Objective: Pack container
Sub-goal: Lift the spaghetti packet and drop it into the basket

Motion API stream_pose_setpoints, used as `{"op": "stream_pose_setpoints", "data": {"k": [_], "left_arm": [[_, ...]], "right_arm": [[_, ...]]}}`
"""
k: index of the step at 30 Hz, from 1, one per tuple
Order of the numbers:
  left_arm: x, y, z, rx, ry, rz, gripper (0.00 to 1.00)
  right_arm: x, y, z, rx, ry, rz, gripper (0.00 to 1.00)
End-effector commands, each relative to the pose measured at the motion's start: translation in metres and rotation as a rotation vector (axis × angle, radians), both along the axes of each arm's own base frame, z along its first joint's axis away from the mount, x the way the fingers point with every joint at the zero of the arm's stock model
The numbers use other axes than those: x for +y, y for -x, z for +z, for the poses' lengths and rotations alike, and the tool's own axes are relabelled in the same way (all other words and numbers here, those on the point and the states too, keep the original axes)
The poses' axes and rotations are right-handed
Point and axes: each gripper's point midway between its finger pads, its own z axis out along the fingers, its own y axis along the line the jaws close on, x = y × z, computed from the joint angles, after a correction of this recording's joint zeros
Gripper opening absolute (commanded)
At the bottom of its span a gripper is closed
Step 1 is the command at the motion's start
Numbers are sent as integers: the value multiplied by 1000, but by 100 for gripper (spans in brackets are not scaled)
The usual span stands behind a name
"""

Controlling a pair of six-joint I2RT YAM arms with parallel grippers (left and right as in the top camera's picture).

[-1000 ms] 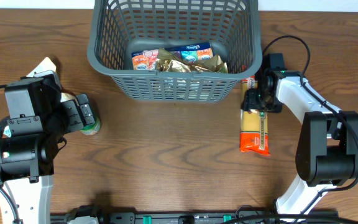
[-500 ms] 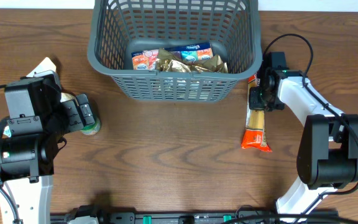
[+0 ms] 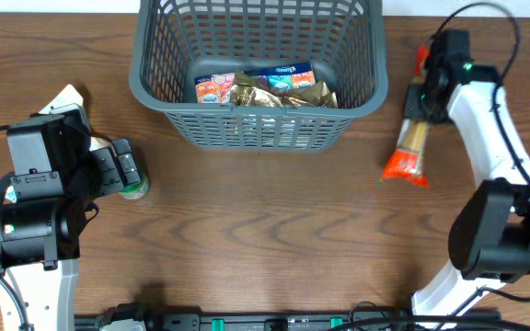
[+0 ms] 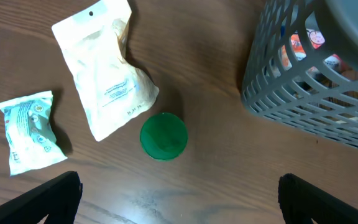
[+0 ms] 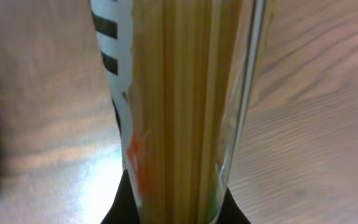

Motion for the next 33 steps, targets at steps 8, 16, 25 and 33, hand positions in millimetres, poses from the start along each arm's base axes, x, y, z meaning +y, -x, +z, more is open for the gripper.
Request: {"op": "stream_pose_setpoints", "data": {"k": [8,16,25,33], "left_arm": [[2,-2,5,-11,-13,-4,98],[2,-2,5,-11,-13,-3,98],[2,-2,5,-11,-13,-3,98],[2,-1,5,-10,-13,-3,98]], "right_arm": [[15,-25,246,-550,185,141,1],[152,-13,316,-695,401,925,1],[272,-19,256,-653,441,1460,1],[312,-49,142,-454,280,1604,1]]}}
